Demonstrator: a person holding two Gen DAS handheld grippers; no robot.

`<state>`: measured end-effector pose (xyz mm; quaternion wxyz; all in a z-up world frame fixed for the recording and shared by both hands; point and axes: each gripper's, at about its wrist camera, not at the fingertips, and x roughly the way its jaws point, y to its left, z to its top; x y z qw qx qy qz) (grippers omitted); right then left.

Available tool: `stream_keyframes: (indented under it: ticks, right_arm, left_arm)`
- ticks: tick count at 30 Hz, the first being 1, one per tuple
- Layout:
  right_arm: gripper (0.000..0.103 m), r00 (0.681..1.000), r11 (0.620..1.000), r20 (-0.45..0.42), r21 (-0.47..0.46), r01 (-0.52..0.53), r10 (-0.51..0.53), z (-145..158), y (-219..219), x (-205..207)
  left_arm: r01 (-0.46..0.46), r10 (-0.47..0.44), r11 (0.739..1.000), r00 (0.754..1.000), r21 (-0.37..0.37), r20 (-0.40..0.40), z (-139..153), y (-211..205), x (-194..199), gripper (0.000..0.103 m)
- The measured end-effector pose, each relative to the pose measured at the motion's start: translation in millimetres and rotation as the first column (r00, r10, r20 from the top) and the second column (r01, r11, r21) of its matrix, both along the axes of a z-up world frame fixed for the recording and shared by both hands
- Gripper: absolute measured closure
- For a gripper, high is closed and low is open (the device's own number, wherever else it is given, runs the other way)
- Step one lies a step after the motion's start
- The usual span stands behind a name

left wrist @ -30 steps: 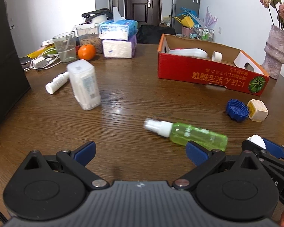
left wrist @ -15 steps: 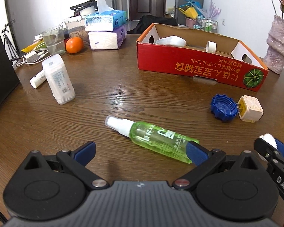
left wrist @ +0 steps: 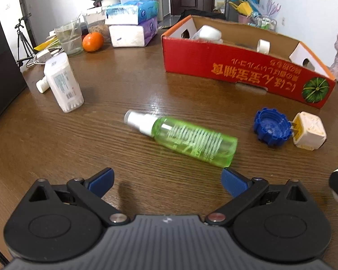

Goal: Organize rigid objects
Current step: 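Lower the left tool toward the green spray bottle while the right tool holds the white cap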

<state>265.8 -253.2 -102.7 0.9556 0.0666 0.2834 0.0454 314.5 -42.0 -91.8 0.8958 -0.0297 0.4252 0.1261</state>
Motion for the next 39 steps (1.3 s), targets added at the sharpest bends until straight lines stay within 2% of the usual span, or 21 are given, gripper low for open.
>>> stream_keyframes:
  ticks: [3,12,15,18,23,26,29,35,39]
  right_arm:
    - [0.064,1.000,1.000,-0.001,0.004,0.007,-0.007,-0.6,-2.3,0.4]
    - [0.064,1.000,1.000,-0.003,-0.010,0.016,-0.016,-3.2,-0.8,1.2]
    - [0.064,1.000,1.000,-0.006,-0.013,0.020,-0.020,-4.2,-0.2,1.4]
    - [0.064,1.000,1.000,-0.007,-0.013,0.023,-0.023,-4.6,-0.2,1.1]
    - [0.064,1.000,0.999,-0.012,-0.019,0.026,-0.026,-5.8,0.4,1.6]
    - [0.064,1.000,0.999,-0.015,-0.026,0.027,-0.027,-6.8,1.2,2.0]
    - [0.064,0.999,0.999,-0.017,-0.025,0.029,-0.029,-7.1,0.8,2.2]
    - [0.064,0.999,0.999,-0.019,-0.024,0.033,-0.033,-8.1,-0.1,3.0]
    - [0.064,0.999,0.999,-0.019,-0.020,0.039,-0.040,-8.3,-1.5,3.4]
  left_arm:
    - [-0.007,0.007,1.000,1.000,-0.005,-0.004,-3.1,4.5,0.3,0.001]
    - [0.008,-0.007,0.999,1.000,-0.040,0.007,-4.0,14.9,-3.1,0.015]
    - [0.027,-0.026,0.998,0.999,-0.056,0.021,0.0,16.1,-7.3,0.014]
    - [0.055,-0.051,0.997,0.997,-0.058,0.061,8.8,16.6,-11.5,0.000]
    - [0.039,-0.029,0.993,0.995,-0.111,0.091,22.3,16.8,-5.8,0.000]
    - [-0.010,0.021,0.993,0.995,-0.116,0.095,26.1,13.6,5.3,0.000]
    - [-0.051,0.068,0.987,0.992,-0.153,0.105,28.1,14.8,15.3,0.000]
    - [-0.101,0.110,0.989,0.991,-0.107,0.078,20.3,11.5,35.9,0.000]
    - [-0.074,0.084,0.992,0.992,-0.105,0.093,13.4,14.3,33.5,0.003]
